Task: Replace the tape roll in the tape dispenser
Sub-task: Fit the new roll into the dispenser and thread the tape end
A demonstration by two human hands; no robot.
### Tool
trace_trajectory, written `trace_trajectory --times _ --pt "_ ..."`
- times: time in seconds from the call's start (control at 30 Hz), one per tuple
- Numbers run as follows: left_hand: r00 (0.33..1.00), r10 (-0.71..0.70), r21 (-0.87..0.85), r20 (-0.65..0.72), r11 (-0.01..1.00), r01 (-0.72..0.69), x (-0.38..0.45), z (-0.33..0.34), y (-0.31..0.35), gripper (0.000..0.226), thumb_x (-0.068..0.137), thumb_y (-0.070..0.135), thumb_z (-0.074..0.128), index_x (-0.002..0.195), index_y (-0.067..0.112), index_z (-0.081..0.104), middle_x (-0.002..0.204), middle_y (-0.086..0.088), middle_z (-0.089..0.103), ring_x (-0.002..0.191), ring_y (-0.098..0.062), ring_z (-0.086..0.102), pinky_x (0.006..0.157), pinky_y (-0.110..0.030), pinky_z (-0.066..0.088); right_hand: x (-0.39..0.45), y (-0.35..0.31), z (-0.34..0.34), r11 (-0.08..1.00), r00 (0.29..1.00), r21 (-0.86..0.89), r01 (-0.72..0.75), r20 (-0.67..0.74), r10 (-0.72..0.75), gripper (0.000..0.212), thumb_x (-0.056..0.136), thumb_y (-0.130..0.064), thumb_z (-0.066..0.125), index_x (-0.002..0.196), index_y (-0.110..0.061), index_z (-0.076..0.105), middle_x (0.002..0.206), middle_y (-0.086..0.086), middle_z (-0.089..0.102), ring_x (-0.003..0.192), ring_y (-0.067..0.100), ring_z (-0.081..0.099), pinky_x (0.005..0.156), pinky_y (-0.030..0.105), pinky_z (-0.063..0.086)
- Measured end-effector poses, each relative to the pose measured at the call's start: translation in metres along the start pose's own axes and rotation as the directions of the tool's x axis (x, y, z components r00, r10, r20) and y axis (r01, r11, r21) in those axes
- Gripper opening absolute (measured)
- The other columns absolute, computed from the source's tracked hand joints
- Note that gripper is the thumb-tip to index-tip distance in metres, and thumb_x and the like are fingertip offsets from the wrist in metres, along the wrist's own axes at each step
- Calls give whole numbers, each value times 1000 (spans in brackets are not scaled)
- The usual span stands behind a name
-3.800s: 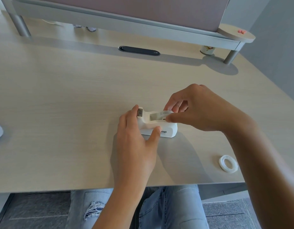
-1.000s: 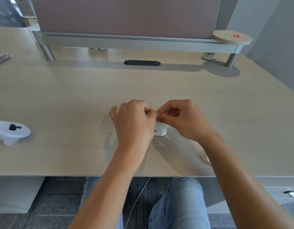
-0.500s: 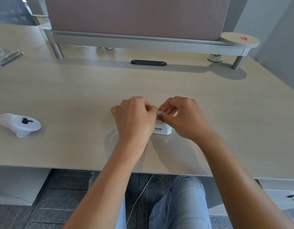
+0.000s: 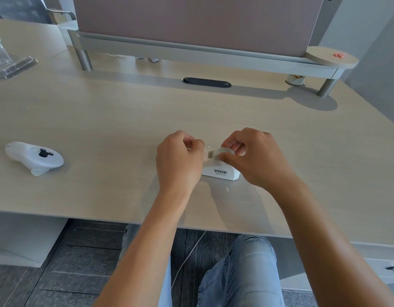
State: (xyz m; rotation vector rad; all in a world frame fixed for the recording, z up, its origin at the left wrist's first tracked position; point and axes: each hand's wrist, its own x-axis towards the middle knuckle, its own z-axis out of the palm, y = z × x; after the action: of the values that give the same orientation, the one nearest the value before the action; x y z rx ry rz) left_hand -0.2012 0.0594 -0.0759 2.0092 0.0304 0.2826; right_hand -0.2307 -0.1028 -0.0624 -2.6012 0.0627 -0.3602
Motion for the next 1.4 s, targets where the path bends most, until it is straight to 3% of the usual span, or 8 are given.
trace_trajectory --times 0.1,0.23,0.53,0.8,0.93,1.03,1.3,1.4 --pt "998 -54 -58 31 997 56 5 -4 -3 17 89 19 61 79 10 71 77 2 71 81 -26 68 73 -35 53 2 -1 -2 1000 1000 1 -14 22 14 16 84 -31 79 97 -22 80 87 -9 70 78 6 63 76 28 55" --pt "987 -144 -176 69 972 154 11 -5 -10 20 76 29 56 71 15 69 78 -4 76 81 -32 75 78 -51 62 6 0 -7 1000 996 17 -25 91 23 16 84 -31 82 97 -22 81 86 -10 70 79 1 61 69 14 45" --pt "971 -221 -272 87 933 237 20 -2 -21 21 69 28 55 63 14 68 66 -5 75 77 -35 77 76 -56 63 19 -1 -12 998 980 38 -46 194 38 17 84 -34 83 93 -20 80 79 -11 70 77 2 63 66 20 46" --pt "955 -268 -316 127 902 295 25 -2 -28 21 75 22 57 62 9 66 55 2 71 72 -35 78 75 -55 64 20 -1 -12 997 982 65 -51 184 38 20 80 -37 87 89 -20 80 80 -8 73 71 2 63 59 14 47" --pt "936 -330 -390 123 851 351 25 -4 -27 23 90 9 55 88 -12 64 78 -9 67 65 -28 78 60 -34 63 16 -1 -4 997 992 67 -38 122 29 19 79 -36 87 89 -21 80 80 -5 73 71 3 61 58 9 45" --pt "923 -360 -426 136 820 383 24 -5 -31 17 91 6 54 85 -5 65 82 -11 65 64 -28 77 57 -28 61 12 1 -1 997 995 74 -9 95 2 18 80 -39 84 88 -24 81 84 -6 74 77 6 63 66 18 48" --pt "896 -412 -461 167 771 440 32 -5 -47 20 88 3 55 68 2 58 80 -13 62 52 -26 75 73 -43 67 8 3 2 997 998 79 12 64 -17 18 83 -40 80 94 -26 83 93 -5 71 83 7 61 69 19 43" --pt "897 -404 -459 178 772 439 34 -5 -46 20 88 4 54 68 2 57 75 -14 59 51 -26 74 65 -36 66 8 3 3 996 998 84 11 63 -17 18 84 -40 80 95 -26 83 93 -4 71 84 11 61 70 23 45"
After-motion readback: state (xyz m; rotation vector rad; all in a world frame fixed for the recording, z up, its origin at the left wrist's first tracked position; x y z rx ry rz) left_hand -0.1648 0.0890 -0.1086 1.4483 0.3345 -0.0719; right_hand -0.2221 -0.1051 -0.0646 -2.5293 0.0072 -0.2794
